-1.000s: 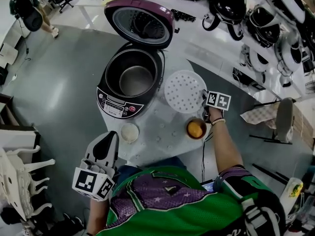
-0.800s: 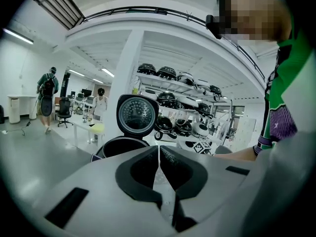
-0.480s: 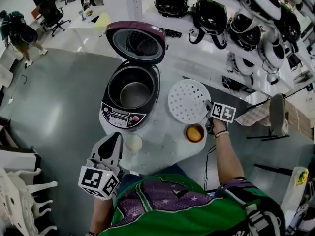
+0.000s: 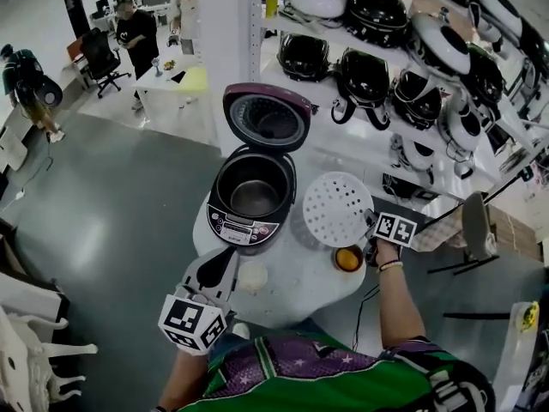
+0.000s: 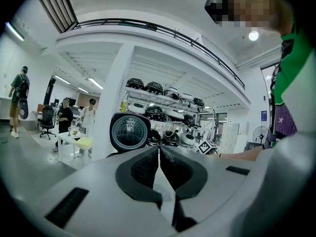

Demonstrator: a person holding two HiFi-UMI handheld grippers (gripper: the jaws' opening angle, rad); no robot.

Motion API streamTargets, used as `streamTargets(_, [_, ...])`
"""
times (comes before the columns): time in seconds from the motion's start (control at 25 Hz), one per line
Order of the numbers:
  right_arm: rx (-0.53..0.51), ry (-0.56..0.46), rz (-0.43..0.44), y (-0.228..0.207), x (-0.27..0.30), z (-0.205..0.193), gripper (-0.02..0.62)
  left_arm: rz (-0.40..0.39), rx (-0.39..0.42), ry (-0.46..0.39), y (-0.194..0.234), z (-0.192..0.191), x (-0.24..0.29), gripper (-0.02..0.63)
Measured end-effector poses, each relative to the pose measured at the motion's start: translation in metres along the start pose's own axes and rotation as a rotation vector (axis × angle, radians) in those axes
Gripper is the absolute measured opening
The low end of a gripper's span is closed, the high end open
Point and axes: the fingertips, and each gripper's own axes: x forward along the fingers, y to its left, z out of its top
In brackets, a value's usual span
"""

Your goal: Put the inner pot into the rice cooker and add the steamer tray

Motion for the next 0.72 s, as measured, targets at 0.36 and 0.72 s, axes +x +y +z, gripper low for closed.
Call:
streamTargets(0.36, [0.027,-0.07,0.013,0.077,-0.035,-0.013,0.023,-0.036,0.002,-0.076,0.036,0.028,-0.062,0.031])
streamTargets(0.72, [0.09,-0.112,0.03,0.136,-0.058,-0.032,0.023,-0.064,-0.023,-0.09,0.062,0.023,-0.095,0.031])
